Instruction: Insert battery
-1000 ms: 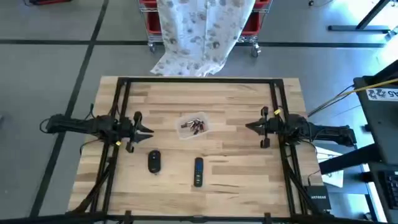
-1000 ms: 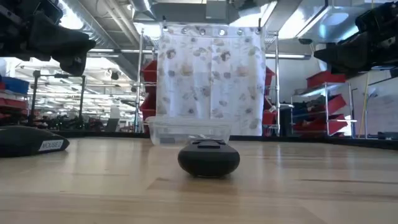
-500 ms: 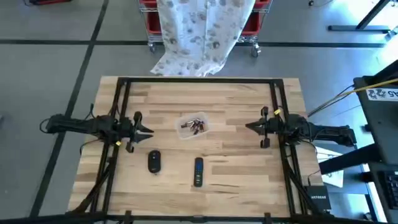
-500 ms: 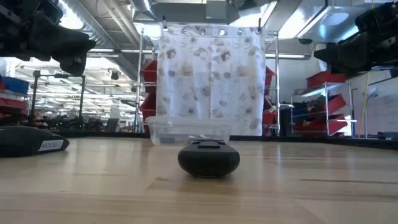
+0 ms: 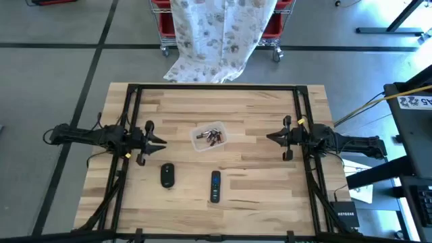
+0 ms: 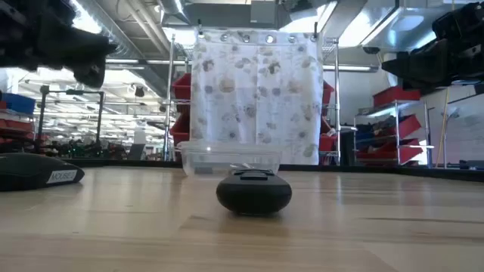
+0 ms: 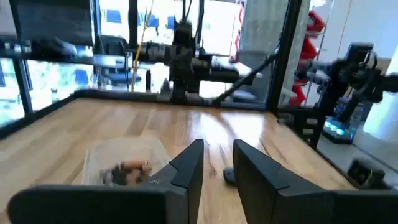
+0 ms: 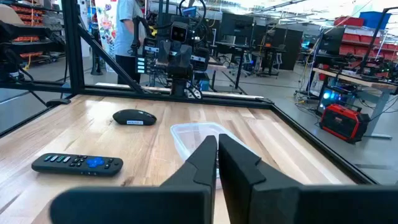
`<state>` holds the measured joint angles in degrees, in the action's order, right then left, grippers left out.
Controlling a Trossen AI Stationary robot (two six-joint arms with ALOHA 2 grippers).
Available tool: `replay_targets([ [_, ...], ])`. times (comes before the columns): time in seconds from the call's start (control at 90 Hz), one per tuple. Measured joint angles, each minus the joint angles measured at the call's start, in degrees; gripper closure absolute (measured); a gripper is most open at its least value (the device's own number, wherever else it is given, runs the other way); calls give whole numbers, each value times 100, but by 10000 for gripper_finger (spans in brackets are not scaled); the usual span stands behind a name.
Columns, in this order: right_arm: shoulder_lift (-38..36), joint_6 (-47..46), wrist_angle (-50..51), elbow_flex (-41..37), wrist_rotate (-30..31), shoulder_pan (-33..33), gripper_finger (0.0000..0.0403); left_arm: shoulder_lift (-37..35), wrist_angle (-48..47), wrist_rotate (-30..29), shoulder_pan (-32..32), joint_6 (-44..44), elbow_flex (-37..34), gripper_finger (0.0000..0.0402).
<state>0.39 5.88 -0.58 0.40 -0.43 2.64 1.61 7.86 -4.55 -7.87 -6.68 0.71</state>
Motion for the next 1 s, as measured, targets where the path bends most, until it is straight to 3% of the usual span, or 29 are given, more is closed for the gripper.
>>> replay_targets([
  [0.111, 0, -1, 0, 0, 0, 2, 403, -4, 1493, 61, -37, -1777, 1, 333],
  [0.2, 0, 0, 0, 1, 0, 0, 403, -11, 2213, -694, -29, -2722, 11, 333],
  [0.311, 1, -1, 0, 1, 0, 0, 403, 5, 2011, -1567, -27, -3085, 7, 333],
  [0.478, 1, -1, 0, 2, 0, 2, 403, 551, 822, -1694, -237, -2886, 671, 342],
  [0.678, -1, 1, 0, 0, 0, 1, 403, 2395, -1664, -2446, -751, -2445, 2623, 373],
  [0.8, 1, -1, 0, 2, 0, 2, 403, 3808, -2368, -2737, -999, -2770, 3686, 391],
  [0.889, 1, -1, 0, 2, 0, 0, 403, 4825, -2699, -2651, -1237, -3026, 4345, 400],
  [1.0, -1, -1, 0, 0, 0, 1, 403, 5975, -2981, -1994, -1485, -3403, 4890, 400],
])
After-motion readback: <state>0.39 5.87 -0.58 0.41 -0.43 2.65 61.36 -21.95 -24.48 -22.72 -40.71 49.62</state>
